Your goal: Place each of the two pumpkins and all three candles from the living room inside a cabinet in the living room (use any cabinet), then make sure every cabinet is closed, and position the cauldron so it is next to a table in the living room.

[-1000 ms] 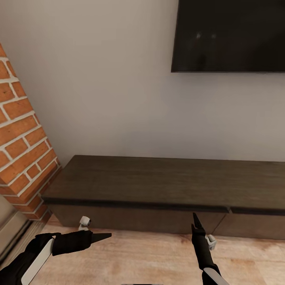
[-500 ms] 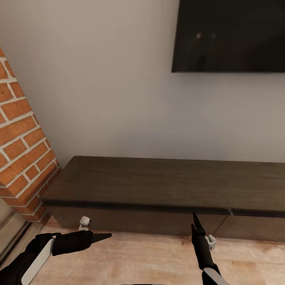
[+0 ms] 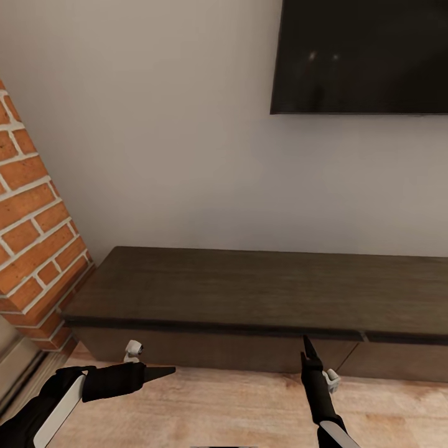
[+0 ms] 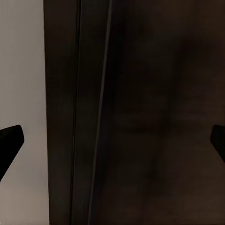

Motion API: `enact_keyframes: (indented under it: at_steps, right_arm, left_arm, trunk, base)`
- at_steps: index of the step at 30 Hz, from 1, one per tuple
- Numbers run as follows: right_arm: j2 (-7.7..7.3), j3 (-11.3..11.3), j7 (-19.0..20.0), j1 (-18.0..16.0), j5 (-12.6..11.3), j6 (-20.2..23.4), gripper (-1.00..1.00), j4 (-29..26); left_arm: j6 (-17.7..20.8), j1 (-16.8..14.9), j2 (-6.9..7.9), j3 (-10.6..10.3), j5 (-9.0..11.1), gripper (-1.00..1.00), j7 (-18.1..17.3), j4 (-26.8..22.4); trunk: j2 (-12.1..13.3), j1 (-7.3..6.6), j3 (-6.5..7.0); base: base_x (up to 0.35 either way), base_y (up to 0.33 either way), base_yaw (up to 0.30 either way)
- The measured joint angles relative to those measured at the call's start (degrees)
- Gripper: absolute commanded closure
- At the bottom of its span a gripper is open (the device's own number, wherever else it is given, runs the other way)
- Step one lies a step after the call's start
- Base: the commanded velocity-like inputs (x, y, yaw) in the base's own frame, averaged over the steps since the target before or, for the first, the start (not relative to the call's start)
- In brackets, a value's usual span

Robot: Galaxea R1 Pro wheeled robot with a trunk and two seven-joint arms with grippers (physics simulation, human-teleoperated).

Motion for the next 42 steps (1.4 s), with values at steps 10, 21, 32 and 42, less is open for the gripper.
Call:
enact_keyframes:
  at_steps: [10,21,32,42]
  right_arm:
    - [0.03,0.0,0.0,0.0,0.0,0.0,-1.00,0.0]
    - [-0.01,0.0,0.0,0.0,0.0,0.0,-1.00,0.0]
    - [-0.03,0.0,0.0,0.0,0.0,0.0,-1.00,0.0]
    - [0.00,0.0,0.0,0.0,0.0,0.0,-1.00,0.0]
  left_arm:
    - [0.0,0.0,-0.04,0.0,0.0,-1.00,0.0,0.0]
    - [0.0,0.0,0.00,0.0,0.0,-1.00,0.1,0.0]
    - [0.0,0.0,-0.03,0.0,0.0,-1.00,0.1,0.1]
    - [0.0,0.0,-0.10,0.0,0.0,-1.00,0.1,0.1]
  trunk:
    - [0.0,0.00,0.00]
    - [0.0,0.00,0.00]
    - [0.0,0.00,0.00]
    - [0.0,0.00,0.00]
  base:
    - [0.028,0.000,0.000]
    - [0.022,0.000,0.000]
    - [0.052,0.000,0.000]
    - [0.001,0.000,0.000]
